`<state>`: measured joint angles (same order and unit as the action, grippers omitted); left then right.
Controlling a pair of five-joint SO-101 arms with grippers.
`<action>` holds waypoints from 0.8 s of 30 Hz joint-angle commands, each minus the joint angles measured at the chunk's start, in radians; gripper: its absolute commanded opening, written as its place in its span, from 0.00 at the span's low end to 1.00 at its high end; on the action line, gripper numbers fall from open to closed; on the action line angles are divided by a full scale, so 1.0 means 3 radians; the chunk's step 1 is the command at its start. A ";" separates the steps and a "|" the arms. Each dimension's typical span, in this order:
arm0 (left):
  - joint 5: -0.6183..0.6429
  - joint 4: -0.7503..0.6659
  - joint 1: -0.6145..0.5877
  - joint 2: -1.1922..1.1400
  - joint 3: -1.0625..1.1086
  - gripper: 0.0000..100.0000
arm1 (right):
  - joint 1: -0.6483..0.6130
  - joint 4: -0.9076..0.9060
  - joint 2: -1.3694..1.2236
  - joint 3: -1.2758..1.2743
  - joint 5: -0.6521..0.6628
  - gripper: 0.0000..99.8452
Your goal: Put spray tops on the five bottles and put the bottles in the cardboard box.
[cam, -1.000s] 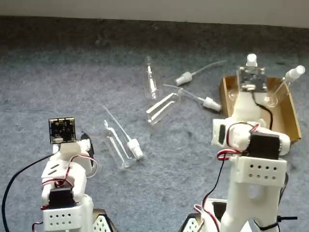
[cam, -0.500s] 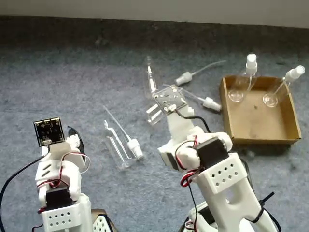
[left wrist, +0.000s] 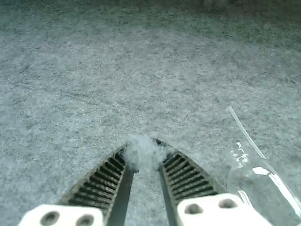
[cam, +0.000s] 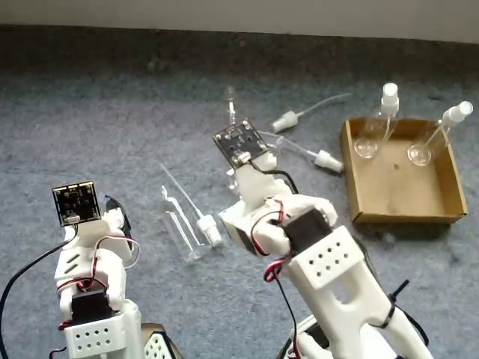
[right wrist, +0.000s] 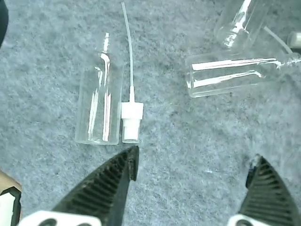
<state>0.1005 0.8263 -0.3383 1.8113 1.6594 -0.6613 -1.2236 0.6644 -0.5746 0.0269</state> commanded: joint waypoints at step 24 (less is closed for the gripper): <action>0.0015 -0.0261 -0.0596 0.0043 -0.0069 0.01 | -0.1179 0.0176 -0.1470 0.1020 -0.0010 0.33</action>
<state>0.1005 0.7725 -0.4964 1.8113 1.6594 -1.0173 -1.2129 0.2179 -0.3168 0.0269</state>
